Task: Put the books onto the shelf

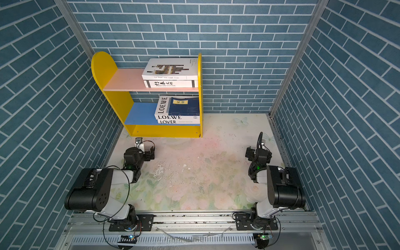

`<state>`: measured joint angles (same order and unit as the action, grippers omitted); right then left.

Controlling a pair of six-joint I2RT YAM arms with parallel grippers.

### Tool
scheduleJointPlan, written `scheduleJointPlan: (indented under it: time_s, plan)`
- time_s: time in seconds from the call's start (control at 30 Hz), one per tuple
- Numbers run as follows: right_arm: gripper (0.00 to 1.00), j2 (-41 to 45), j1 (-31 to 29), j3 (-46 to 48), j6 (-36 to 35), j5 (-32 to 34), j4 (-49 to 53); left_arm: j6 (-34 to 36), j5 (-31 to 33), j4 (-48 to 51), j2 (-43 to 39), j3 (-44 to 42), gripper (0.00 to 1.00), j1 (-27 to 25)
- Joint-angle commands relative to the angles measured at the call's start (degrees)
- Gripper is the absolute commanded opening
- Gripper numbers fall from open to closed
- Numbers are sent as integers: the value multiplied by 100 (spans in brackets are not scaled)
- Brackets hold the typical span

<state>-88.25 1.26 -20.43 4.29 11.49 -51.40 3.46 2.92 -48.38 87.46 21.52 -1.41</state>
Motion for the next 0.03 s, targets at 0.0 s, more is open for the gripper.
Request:
scheduleJointPlan:
  time_s: [0.0]
  plan:
    - [99,-26,-16,-158,4,-119,33,33,8,-93,8,72,100,-17]
